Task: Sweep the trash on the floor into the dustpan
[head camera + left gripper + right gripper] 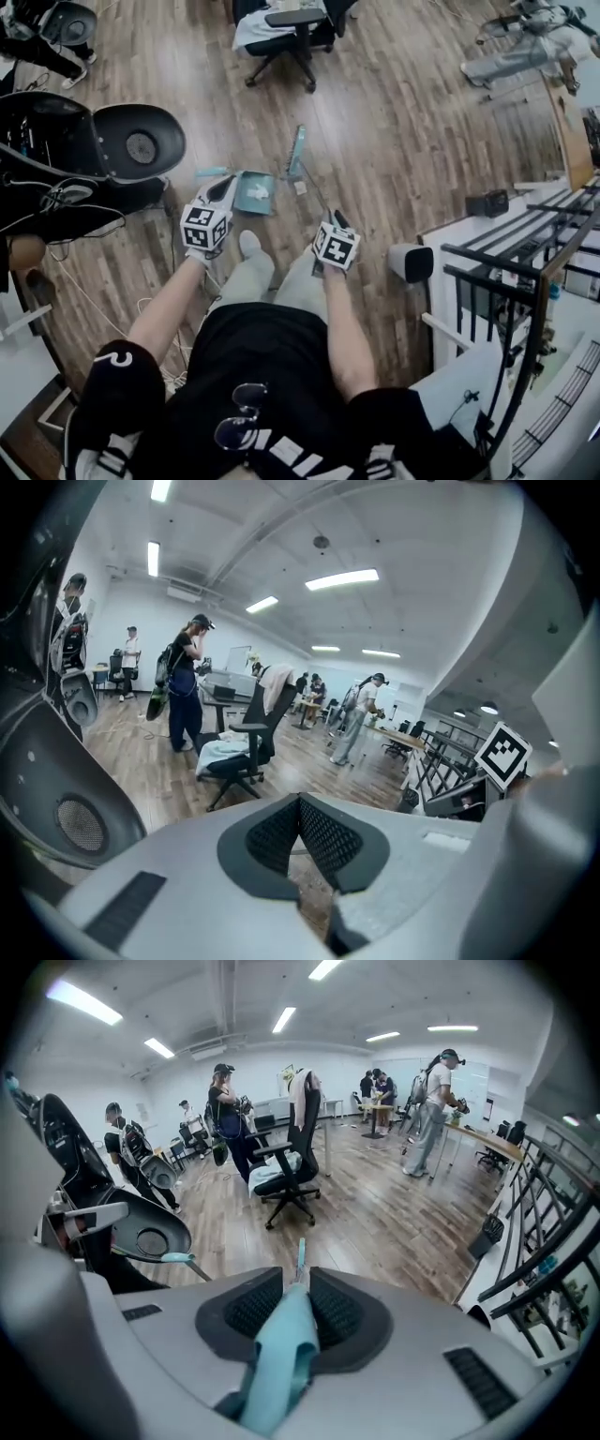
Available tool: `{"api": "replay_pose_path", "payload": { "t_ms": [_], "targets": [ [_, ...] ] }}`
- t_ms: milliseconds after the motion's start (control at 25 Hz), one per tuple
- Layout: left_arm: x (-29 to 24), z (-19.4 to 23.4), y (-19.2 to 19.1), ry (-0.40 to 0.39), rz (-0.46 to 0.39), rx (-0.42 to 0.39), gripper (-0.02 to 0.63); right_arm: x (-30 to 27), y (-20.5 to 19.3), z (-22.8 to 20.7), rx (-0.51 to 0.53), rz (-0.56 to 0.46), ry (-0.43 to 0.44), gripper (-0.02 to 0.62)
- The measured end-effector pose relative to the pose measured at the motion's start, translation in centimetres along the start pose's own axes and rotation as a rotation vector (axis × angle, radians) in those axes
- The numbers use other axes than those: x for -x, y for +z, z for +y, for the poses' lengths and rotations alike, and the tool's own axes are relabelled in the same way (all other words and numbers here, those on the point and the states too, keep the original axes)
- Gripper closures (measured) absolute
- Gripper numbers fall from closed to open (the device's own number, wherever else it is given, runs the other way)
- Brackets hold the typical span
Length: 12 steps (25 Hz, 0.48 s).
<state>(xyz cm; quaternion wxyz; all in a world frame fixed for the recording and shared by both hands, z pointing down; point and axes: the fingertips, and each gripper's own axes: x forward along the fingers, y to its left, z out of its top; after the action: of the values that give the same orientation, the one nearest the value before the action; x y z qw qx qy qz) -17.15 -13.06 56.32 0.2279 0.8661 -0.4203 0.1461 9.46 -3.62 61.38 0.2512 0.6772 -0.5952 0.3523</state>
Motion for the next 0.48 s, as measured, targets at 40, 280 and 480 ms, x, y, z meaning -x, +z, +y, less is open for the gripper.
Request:
{"api": "replay_pose_path", "payload": {
  "t_ms": [40, 280, 480],
  "targets": [
    [0.3, -0.7, 0.9, -0.004, -0.012, -0.010, 0.607, 0.9, 0.5, -0.4, -0.007, -0.011, -0.002, 0.511],
    [1.8, -4.9, 3.6, 0.004, -0.046, -0.021, 0.607, 4.7, 2.3, -3.3, -0.025, -0.050, 0.010, 0.511],
    [0.4, -7.6, 5.6, 0.003, -0.061, -0.058, 0.607, 5.0, 4.5, -6.1, -0.051, -0.068, 0.022, 0.511]
  ]
}}
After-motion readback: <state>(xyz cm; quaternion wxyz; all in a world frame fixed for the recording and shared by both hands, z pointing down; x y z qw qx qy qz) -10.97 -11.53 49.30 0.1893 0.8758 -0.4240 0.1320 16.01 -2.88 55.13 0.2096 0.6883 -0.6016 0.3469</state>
